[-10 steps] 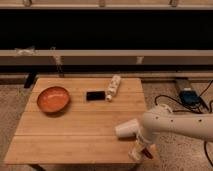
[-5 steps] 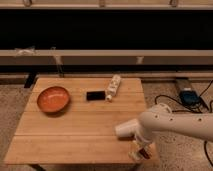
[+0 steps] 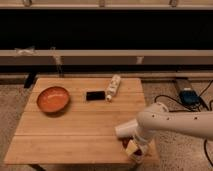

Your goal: Place the pepper on the white sponge

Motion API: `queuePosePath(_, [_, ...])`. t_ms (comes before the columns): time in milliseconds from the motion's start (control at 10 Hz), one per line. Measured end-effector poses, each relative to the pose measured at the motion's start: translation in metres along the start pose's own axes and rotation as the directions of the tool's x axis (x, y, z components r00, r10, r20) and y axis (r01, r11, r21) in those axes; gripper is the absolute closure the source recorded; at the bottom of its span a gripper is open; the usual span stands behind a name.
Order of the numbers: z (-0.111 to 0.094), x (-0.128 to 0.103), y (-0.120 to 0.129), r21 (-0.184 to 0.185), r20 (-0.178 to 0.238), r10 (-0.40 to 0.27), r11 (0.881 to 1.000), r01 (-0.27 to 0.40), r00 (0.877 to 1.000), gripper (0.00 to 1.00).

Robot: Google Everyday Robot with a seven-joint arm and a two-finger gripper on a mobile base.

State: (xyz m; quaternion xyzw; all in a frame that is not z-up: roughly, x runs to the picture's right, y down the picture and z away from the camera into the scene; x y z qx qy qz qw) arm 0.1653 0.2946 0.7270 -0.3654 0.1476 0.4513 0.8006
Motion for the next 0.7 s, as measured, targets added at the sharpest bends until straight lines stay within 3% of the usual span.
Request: queuePosePath(700, [-0.0093, 0.0030, -0.0065, 0.003, 0.038, 0.026, 1.000, -0.026, 0.999, 0.20])
